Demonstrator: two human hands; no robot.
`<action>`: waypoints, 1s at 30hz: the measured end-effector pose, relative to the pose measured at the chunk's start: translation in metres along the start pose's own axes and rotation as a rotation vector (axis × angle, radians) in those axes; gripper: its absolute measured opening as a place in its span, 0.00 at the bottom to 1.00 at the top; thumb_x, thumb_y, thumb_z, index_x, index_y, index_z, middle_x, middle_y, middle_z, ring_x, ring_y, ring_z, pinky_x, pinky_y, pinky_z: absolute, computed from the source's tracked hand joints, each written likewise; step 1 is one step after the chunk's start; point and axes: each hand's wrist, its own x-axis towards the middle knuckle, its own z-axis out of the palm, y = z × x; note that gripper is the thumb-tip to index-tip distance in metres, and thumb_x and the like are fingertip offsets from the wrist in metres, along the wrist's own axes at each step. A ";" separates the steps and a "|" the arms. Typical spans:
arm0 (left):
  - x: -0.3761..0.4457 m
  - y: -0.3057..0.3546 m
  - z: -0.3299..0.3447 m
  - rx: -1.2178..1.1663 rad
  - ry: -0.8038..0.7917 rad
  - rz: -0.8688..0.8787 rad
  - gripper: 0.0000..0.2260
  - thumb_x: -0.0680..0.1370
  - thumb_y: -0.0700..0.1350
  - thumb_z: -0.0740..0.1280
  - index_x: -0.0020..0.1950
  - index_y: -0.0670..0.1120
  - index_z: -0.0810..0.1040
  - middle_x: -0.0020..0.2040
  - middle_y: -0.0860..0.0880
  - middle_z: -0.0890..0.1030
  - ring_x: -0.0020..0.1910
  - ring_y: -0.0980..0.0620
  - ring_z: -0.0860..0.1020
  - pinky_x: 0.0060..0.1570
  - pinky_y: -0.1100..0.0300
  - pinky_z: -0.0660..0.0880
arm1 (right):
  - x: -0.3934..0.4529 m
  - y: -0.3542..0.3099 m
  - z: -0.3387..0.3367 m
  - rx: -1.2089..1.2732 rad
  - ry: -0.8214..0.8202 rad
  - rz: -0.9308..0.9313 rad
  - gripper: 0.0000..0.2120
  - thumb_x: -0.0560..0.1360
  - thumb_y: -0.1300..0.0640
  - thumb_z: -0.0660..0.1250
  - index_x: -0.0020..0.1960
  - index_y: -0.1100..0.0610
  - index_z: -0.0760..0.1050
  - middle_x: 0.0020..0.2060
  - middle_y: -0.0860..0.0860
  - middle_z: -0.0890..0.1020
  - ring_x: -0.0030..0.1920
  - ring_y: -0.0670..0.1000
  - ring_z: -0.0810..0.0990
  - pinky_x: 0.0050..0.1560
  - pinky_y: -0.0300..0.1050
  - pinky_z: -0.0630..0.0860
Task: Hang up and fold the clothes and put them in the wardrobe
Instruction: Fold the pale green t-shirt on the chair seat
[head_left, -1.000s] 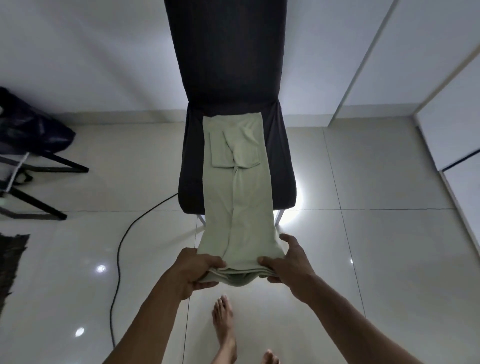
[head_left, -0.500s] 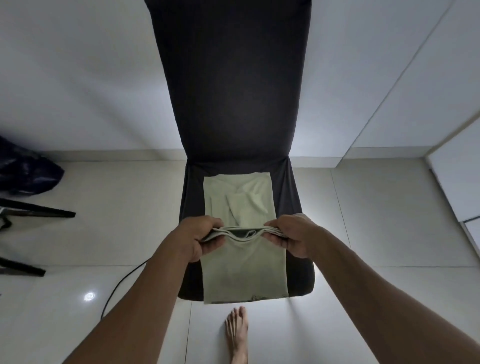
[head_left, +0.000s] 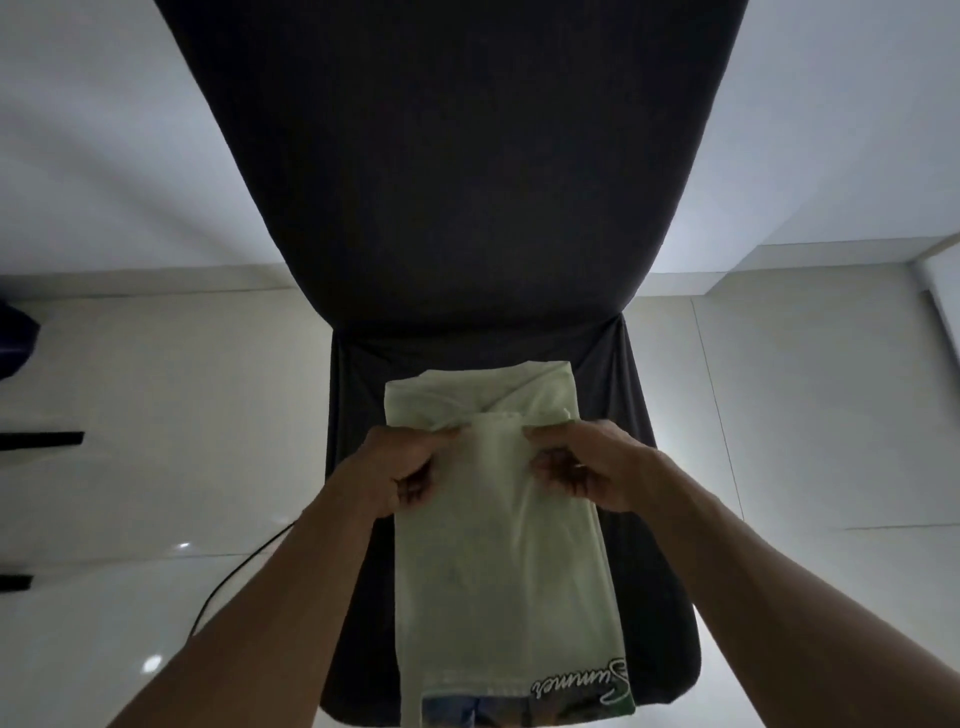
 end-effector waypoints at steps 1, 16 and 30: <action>0.004 -0.005 -0.002 0.091 0.012 0.041 0.16 0.65 0.47 0.83 0.43 0.44 0.79 0.34 0.47 0.79 0.29 0.54 0.75 0.28 0.62 0.73 | 0.006 0.004 -0.001 -0.102 0.063 -0.040 0.14 0.71 0.56 0.78 0.53 0.61 0.82 0.37 0.55 0.81 0.32 0.50 0.78 0.32 0.43 0.78; 0.055 0.014 -0.001 0.187 0.357 0.327 0.09 0.75 0.50 0.74 0.47 0.45 0.81 0.48 0.45 0.83 0.48 0.45 0.82 0.51 0.52 0.80 | 0.055 -0.025 -0.006 -0.393 0.331 -0.340 0.14 0.76 0.46 0.71 0.43 0.57 0.84 0.42 0.56 0.85 0.45 0.57 0.84 0.47 0.53 0.83; 0.034 -0.034 -0.001 0.186 0.461 0.444 0.22 0.73 0.54 0.76 0.61 0.44 0.75 0.52 0.49 0.79 0.51 0.48 0.79 0.51 0.54 0.78 | 0.024 0.015 -0.012 -0.381 0.436 -0.347 0.14 0.74 0.43 0.72 0.52 0.51 0.78 0.47 0.49 0.81 0.42 0.48 0.79 0.34 0.40 0.72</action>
